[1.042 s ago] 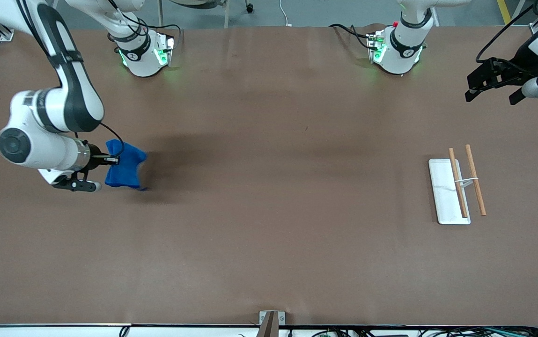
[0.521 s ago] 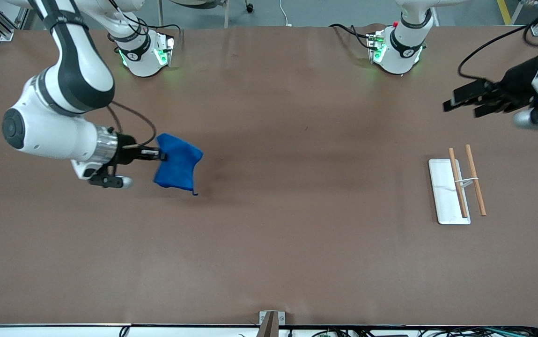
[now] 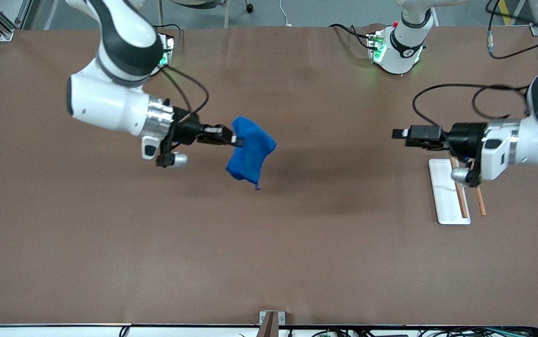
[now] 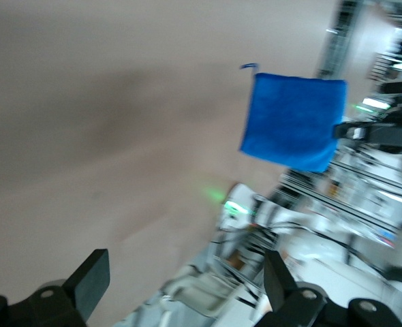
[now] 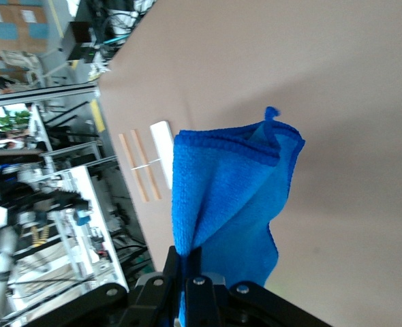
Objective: Right arm passes towel to left arm to hang
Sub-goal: 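Carry the towel toward center while the left gripper reaches toward it, then grasp the towel corner with the left gripper beside the right gripper, then pull the towel away with the left gripper while the right gripper releases, then carry the towel over the dowel rack while the right gripper retracts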
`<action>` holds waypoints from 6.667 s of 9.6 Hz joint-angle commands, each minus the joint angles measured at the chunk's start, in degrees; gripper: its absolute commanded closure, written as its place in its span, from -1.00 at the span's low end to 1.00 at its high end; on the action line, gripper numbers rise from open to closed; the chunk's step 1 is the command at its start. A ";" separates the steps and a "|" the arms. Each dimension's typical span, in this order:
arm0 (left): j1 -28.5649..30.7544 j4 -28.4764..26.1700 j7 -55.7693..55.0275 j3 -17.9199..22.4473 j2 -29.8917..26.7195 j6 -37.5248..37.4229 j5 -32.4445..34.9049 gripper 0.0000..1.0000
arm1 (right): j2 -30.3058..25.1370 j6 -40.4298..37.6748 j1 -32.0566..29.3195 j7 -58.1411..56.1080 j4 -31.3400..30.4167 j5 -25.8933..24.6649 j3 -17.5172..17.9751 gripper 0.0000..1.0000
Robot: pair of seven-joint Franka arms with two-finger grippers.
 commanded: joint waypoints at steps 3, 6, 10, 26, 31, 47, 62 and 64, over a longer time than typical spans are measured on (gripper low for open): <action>-0.14 -6.27 8.69 -1.19 5.36 -1.90 -19.26 -0.97 | 3.18 7.94 1.38 0.34 4.99 15.88 6.05 1.00; -0.05 -6.70 10.74 -4.88 11.52 -8.21 -30.43 -0.88 | 8.26 13.40 7.88 0.34 11.30 21.36 6.14 1.00; -0.40 -10.47 10.74 -6.64 15.39 -12.55 -34.14 -0.76 | 11.18 16.66 11.42 0.34 15.28 24.10 6.06 1.00; 1.79 -6.35 1.60 -10.34 20.24 -17.56 -40.30 0.92 | 11.18 17.63 11.59 -0.10 15.28 24.10 6.14 1.00; 2.85 -2.15 -4.88 -9.12 19.62 -17.12 -38.38 1.00 | 11.10 17.63 11.50 -0.10 15.28 24.10 6.06 1.00; 4.54 19.75 -28.90 2.14 9.53 -8.97 33.72 1.00 | -3.39 -15.13 0.96 -0.81 0.69 -46.81 -29.95 -1.00; 1.78 -3.01 -34.70 1.18 -2.70 14.53 66.31 1.00 | -14.92 -50.93 -2.29 -6.52 20.73 -56.58 -39.38 -1.00; 4.41 -3.10 -30.33 1.26 -3.23 12.68 66.40 1.00 | -14.92 -47.87 -2.21 -6.78 19.25 -57.82 -39.21 -1.00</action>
